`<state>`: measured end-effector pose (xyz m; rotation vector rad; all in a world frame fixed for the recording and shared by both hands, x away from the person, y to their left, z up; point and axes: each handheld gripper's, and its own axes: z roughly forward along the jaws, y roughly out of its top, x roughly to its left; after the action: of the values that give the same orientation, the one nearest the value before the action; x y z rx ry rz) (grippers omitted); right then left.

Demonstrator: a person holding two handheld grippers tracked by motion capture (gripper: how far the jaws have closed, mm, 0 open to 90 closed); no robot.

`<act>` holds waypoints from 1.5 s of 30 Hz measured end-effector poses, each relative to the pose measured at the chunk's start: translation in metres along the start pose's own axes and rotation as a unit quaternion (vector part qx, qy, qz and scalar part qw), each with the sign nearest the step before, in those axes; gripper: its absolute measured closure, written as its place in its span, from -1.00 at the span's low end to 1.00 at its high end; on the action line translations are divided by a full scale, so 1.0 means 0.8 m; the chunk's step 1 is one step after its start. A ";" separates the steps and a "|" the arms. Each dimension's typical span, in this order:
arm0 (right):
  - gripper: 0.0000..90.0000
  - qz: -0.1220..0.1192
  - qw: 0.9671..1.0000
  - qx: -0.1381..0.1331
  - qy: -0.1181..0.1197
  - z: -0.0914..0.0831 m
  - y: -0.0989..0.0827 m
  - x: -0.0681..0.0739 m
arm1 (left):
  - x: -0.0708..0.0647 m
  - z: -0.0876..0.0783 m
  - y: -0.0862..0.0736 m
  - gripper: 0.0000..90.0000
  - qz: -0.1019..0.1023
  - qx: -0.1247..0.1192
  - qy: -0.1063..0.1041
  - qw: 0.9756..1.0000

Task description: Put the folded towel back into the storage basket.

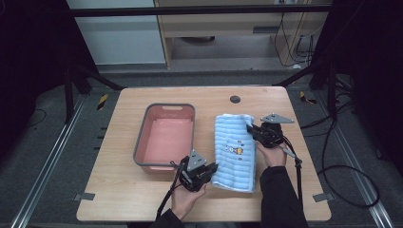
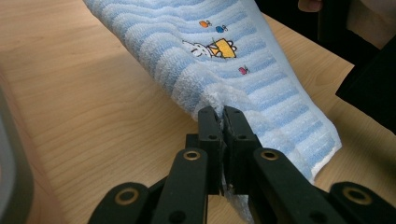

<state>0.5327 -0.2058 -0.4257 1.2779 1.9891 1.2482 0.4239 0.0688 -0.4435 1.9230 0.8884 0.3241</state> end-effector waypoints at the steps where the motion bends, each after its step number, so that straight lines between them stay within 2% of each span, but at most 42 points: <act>1: 0.84 0.000 1.000 0.000 0.000 0.000 0.000 0.000 | 0.000 0.000 0.000 0.93 0.000 0.000 0.000 1.000; 7: 0.84 -0.012 1.000 -0.016 0.000 -0.011 0.017 0.012 | 0.001 -0.017 0.012 0.92 0.013 -0.012 0.004 1.000; 16: 0.84 -0.020 0.999 -0.026 -0.001 -0.020 0.038 0.023 | 0.002 -0.035 0.031 0.92 0.025 -0.028 0.004 0.999; 27: 0.84 -0.037 0.998 -0.042 -0.004 -0.033 0.074 0.040 | 0.013 -0.059 0.052 0.93 0.027 -0.051 0.010 0.998; 42: 0.84 -0.059 0.997 -0.053 0.000 -0.025 0.108 0.069 | 0.033 -0.089 0.066 0.93 0.026 -0.071 0.021 0.997; 45: 0.84 -0.057 0.997 -0.056 0.004 -0.022 0.114 0.074 | 0.038 -0.095 0.069 0.93 0.024 -0.076 0.025 0.997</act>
<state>0.5341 -0.1475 -0.3323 1.0917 1.9407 1.2909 0.4276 0.1250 -0.3627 1.8041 0.8274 0.4571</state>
